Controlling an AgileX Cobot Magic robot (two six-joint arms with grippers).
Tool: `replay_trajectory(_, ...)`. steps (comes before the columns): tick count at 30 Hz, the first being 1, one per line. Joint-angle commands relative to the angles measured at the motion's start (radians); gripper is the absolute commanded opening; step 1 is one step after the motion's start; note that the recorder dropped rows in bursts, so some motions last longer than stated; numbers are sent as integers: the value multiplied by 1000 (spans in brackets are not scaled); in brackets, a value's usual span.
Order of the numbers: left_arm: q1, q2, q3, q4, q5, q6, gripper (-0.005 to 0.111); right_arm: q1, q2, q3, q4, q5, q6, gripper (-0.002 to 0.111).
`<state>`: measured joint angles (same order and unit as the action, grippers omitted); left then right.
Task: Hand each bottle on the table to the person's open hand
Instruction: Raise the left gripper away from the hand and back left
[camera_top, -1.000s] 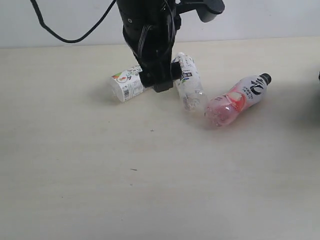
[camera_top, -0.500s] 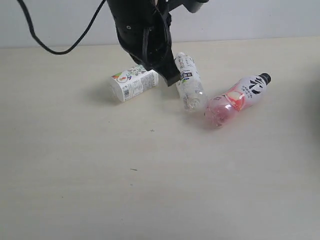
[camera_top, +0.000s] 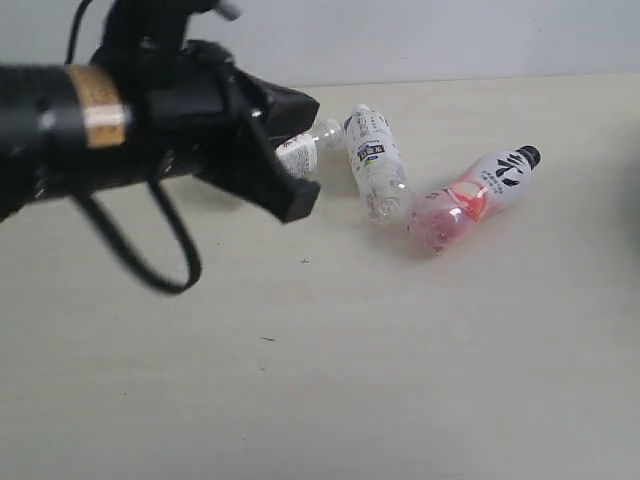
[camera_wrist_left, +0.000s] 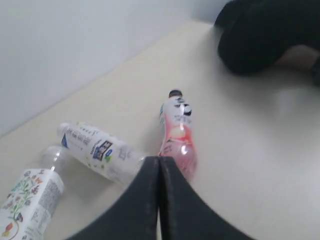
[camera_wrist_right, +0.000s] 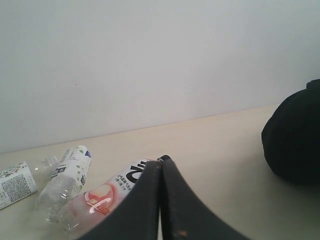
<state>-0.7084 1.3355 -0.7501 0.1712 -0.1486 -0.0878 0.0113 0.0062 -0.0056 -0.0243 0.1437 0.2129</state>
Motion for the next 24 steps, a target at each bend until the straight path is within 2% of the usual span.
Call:
replay_trajectory(1,2,-177,241,-11,-293,-26,0,1,-6,6,-1,-11,-2,0)
replay_trajectory(13,2,-605,630,-11,-503,-95,0,1,-6,6,-1,-11,-2,0)
replay_trajectory(17,2,-722,687,-23,-521,-106,0,1,-6,6,-1,-11,-2,0)
replay_trajectory(20,2,-764,701,-87,-521,-90,0,1,-6,6,-1,-11,-2,0)
replay_trajectory(24,2,-762,681,-137,-535,17,0,1,-6,6,-1,-11,-2,0)
